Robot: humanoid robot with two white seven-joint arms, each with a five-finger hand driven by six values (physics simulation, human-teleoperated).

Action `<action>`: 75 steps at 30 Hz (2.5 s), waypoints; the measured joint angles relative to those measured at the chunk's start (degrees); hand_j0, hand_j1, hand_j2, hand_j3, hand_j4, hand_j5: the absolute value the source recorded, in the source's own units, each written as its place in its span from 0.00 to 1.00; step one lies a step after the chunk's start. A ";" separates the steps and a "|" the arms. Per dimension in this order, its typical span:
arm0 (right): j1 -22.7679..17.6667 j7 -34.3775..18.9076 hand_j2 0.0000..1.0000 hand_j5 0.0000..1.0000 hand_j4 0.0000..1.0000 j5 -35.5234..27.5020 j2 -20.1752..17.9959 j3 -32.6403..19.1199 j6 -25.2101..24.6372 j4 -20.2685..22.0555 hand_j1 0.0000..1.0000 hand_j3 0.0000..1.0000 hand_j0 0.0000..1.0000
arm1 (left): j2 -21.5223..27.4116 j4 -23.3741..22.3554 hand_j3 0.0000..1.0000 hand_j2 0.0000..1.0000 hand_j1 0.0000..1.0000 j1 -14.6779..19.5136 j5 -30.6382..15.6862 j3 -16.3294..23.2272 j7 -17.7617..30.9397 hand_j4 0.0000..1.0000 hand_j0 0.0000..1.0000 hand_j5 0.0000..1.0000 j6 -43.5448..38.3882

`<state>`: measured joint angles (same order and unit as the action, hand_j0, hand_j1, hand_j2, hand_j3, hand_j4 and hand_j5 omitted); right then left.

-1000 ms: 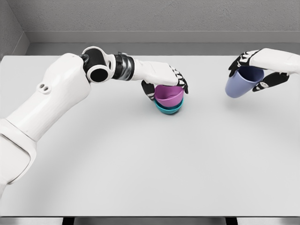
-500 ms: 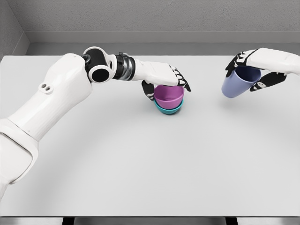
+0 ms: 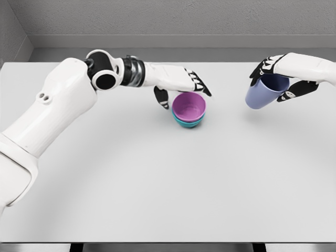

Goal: Stacking bowl and cup with both arms

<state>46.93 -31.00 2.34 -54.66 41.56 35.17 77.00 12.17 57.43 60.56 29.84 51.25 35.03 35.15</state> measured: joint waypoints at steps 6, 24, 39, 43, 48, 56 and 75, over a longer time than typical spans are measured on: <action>0.44 0.12 0.62 0.62 0.62 -0.01 0.08 -0.07 -0.01 1.06 0.62 0.62 0.62 | 4.51 4.66 1.00 1.00 1.00 -0.62 -1.01 -0.80 0.00 1.00 1.00 1.00 0.01; 1.32 0.23 0.62 0.62 0.62 0.45 4.69 -0.03 0.01 2.27 0.62 0.62 0.62 | 35.05 27.34 1.00 1.00 1.00 -39.51 -21.96 -35.65 -0.03 1.00 1.00 1.00 -0.09; 2.72 0.07 0.62 0.62 0.62 0.74 8.84 0.35 0.00 2.61 0.62 0.62 0.62 | 22.21 22.12 1.00 1.00 1.00 -48.25 -21.87 -52.58 0.00 1.00 1.00 1.00 0.01; 2.90 -0.02 0.62 0.62 0.62 0.79 10.04 0.44 0.00 2.62 0.62 0.62 0.62 | 21.36 21.78 1.00 1.00 1.00 -48.25 -21.83 -52.76 0.00 1.00 1.00 1.00 0.00; 2.90 -0.11 0.62 0.62 0.62 1.39 12.14 0.53 0.00 2.54 0.62 0.62 0.62 | 20.93 20.86 1.00 1.00 1.00 -48.16 -21.81 -52.81 -0.01 1.00 1.00 1.00 0.00; 2.90 -0.13 0.62 0.62 0.62 3.14 14.88 1.11 0.00 2.28 0.62 0.62 0.62 | 20.68 19.91 1.00 1.00 1.00 -47.99 -21.81 -52.82 -0.01 1.00 1.00 1.00 0.00; 2.81 -0.04 0.64 0.64 0.64 5.88 17.67 2.83 0.01 -0.42 0.64 0.64 0.64 | 19.94 19.04 1.00 1.00 1.00 -47.55 -21.73 -52.80 -0.01 1.00 1.00 1.00 -0.01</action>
<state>49.75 -31.04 8.21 -36.99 44.38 35.18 76.58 32.11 76.47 13.01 8.11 -1.56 35.02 35.14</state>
